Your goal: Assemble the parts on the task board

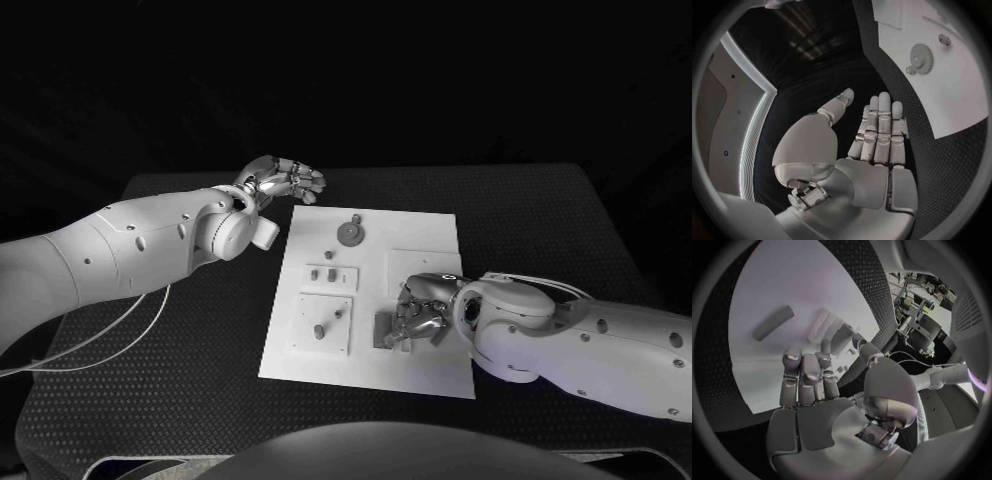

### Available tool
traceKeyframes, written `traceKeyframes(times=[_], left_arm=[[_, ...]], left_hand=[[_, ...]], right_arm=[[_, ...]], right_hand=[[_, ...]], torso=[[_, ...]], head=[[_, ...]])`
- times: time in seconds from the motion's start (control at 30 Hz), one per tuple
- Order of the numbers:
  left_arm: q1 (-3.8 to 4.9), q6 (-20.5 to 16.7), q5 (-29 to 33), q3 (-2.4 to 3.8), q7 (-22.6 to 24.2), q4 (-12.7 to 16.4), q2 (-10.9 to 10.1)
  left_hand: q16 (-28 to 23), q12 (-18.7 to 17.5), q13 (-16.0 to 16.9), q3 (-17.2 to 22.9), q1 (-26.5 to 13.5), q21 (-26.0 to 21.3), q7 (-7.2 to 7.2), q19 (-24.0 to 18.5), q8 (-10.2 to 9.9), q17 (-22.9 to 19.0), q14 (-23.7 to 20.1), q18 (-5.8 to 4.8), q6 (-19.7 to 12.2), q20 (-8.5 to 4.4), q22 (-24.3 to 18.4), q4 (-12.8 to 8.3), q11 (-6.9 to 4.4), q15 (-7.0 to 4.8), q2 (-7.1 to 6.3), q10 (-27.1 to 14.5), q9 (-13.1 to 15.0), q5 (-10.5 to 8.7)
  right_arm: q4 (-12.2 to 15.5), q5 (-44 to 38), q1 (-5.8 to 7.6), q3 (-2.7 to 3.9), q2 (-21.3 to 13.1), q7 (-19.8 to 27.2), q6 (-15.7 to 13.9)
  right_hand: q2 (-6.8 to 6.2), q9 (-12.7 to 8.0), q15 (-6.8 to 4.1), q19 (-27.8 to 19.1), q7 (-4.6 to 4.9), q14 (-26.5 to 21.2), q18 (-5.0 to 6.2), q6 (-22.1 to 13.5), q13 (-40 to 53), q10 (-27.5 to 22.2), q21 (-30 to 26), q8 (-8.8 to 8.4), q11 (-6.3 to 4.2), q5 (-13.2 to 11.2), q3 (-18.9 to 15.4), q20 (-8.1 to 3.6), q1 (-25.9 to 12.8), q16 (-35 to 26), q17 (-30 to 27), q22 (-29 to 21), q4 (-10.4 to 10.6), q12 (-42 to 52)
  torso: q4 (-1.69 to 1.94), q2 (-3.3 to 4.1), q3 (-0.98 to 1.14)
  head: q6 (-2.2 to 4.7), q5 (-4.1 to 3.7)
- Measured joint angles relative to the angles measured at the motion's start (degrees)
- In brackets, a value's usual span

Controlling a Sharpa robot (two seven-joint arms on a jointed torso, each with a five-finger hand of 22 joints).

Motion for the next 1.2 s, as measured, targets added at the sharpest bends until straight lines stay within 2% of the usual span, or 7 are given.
traceKeyframes(times=[0.27,0.43,1.2], left_arm=[[0.00,0.0,0.0,0.00,0.0,0.0,0.0],[0.00,0.1,0.0,0.00,-0.1,0.0,-0.1],[0.00,0.3,0.0,0.00,-0.2,0.0,-0.2]], left_hand=[[0.0,0.0,0.0,0.0,0.0,0.0,0.00,0.0,0.0,0.0,0.0,0.00,0.0,0.00,0.1,0.0,0.00,0.00,0.00,0.0,0.0,0.00],[0.0,0.0,0.0,-0.2,0.0,0.0,0.00,0.0,0.0,0.0,0.0,0.00,0.0,0.00,0.0,0.2,0.00,0.00,0.00,0.0,0.0,0.00],[-0.2,0.0,0.0,-0.1,0.0,0.0,0.00,0.0,0.0,0.1,0.0,0.00,0.0,0.00,0.1,0.2,0.00,0.00,0.00,0.0,0.0,0.00]], right_arm=[[-0.2,-1.4,-0.24,0.00,0.5,-0.1,0.3],[0.1,-1.9,-0.33,0.00,0.5,-0.1,0.5],[-0.1,-3.5,-0.69,0.00,0.7,-0.3,1.1]], right_hand=[[0.16,-0.1,0.08,0.0,0.00,0.1,0.00,0.2,0.1,0.0,0.2,0.00,0.00,0.0,0.4,0.00,0.6,0.0,0.0,-0.1,-0.4,-0.2],[-0.22,-0.1,0.08,0.0,-0.01,0.1,0.00,0.2,0.1,0.0,0.3,0.00,0.00,0.0,0.6,0.01,1.0,0.0,0.0,-0.1,-0.6,-0.2],[-0.45,-0.1,0.09,0.0,-0.03,0.1,0.00,0.2,0.2,0.0,0.3,0.00,0.00,0.0,0.9,0.01,1.2,0.0,0.1,-0.2,-0.4,-0.2]], torso=[[-0.01,0.02,0.00],[-0.02,0.02,0.00],[-0.03,-0.01,0.00]], head=[[-0.17,0.16],[-0.32,0.26],[-0.51,0.32]])
